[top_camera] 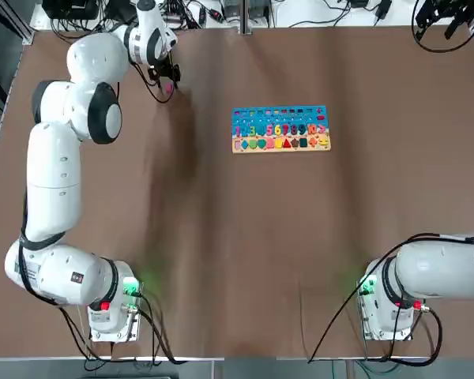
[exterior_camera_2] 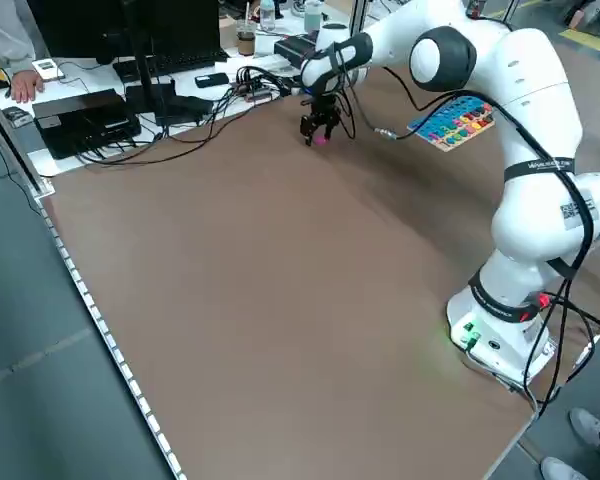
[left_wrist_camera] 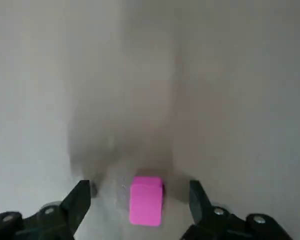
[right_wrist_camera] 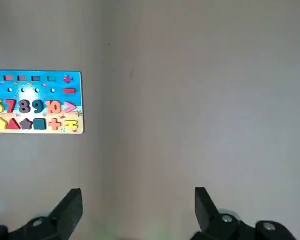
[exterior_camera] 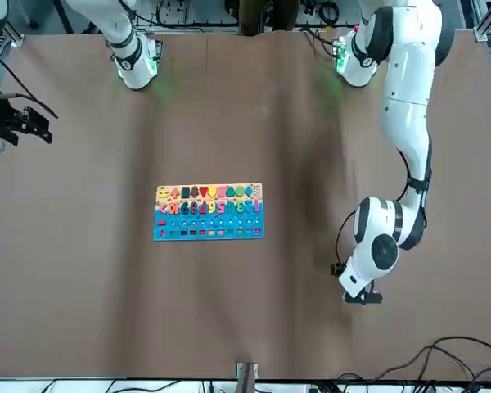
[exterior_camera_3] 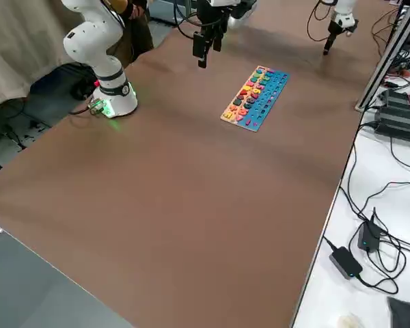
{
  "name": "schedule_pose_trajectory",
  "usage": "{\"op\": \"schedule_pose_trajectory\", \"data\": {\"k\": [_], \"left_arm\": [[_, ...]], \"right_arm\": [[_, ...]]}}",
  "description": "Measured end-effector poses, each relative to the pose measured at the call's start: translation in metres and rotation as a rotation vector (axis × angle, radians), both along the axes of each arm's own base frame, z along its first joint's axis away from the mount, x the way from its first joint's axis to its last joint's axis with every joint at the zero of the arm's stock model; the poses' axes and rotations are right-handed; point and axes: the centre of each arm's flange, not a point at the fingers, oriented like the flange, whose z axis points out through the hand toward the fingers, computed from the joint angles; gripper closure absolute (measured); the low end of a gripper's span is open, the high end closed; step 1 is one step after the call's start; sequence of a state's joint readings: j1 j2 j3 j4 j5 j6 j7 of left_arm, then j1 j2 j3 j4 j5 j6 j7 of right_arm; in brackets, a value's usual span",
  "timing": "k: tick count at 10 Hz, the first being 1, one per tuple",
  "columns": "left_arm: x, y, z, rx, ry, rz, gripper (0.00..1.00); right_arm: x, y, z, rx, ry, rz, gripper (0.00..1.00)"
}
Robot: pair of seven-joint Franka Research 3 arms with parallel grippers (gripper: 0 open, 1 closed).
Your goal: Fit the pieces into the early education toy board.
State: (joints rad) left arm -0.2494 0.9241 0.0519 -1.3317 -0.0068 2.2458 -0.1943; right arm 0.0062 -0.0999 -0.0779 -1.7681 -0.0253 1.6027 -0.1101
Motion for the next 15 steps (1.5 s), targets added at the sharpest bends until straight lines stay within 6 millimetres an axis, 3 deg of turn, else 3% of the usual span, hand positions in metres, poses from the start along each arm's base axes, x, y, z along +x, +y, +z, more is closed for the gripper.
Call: {"op": "schedule_pose_trajectory", "data": {"k": [8,15], "left_arm": [[-0.0011,-0.0033,0.006,-0.006,-0.004,-0.005,0.42],[-0.0002,-0.0001,0.0085,-0.005,-0.007,-0.002,0.52]], "right_arm": [[0.0,0.0,-0.0001,0.0,0.001,0.0,0.01],[0.0001,0.0001,-0.0002,0.0,0.001,0.0,0.01]]}}
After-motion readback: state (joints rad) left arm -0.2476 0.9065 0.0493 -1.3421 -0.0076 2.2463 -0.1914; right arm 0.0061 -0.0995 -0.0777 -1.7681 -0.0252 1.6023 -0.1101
